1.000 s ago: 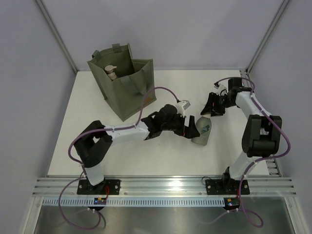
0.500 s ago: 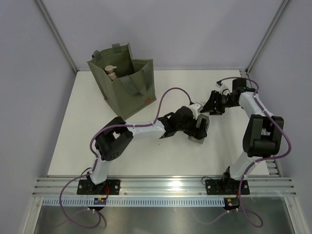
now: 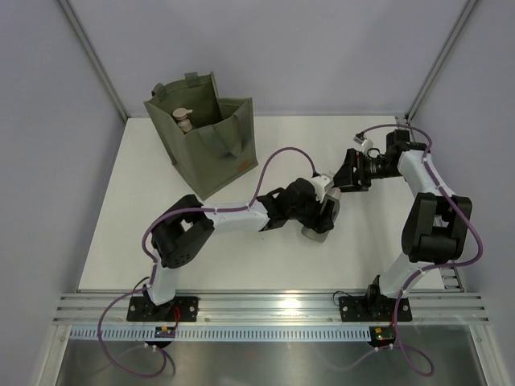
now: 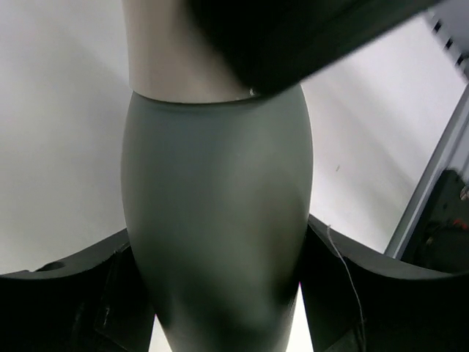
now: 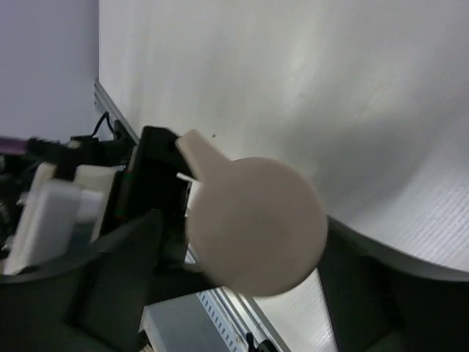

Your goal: Place the personal care products into the canvas bag

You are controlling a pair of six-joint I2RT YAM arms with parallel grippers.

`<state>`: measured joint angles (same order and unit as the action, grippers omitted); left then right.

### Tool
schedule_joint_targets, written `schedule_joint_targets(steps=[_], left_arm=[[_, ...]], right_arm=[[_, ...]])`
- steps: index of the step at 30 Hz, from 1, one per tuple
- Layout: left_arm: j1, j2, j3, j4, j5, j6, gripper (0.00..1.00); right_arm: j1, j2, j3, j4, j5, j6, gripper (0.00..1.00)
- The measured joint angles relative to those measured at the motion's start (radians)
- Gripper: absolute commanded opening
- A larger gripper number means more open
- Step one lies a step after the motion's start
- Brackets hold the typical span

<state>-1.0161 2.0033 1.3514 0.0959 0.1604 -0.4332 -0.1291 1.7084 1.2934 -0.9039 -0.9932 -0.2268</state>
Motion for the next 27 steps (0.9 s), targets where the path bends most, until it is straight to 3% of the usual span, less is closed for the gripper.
schedule_joint_targets(steps=[6,14,20,27], left_arm=[[0.033,-0.130,-0.176,-0.095,0.029,0.094,0.00],[0.111,-0.354,-0.267,-0.321,0.047,0.248,0.00],[0.220,-0.520,-0.114,-0.522,0.077,0.380,0.00],[0.516,-0.533,0.194,-0.583,0.142,0.457,0.00]], right_arm=[[-0.012,-0.052,0.068,-0.112,-0.081,-0.149,1.00],[-0.069,-0.238,0.026,-0.005,-0.103,-0.167,0.99],[-0.096,-0.294,-0.054,0.042,-0.134,-0.198,1.00],[-0.135,-0.294,-0.071,0.045,-0.138,-0.230,1.00]])
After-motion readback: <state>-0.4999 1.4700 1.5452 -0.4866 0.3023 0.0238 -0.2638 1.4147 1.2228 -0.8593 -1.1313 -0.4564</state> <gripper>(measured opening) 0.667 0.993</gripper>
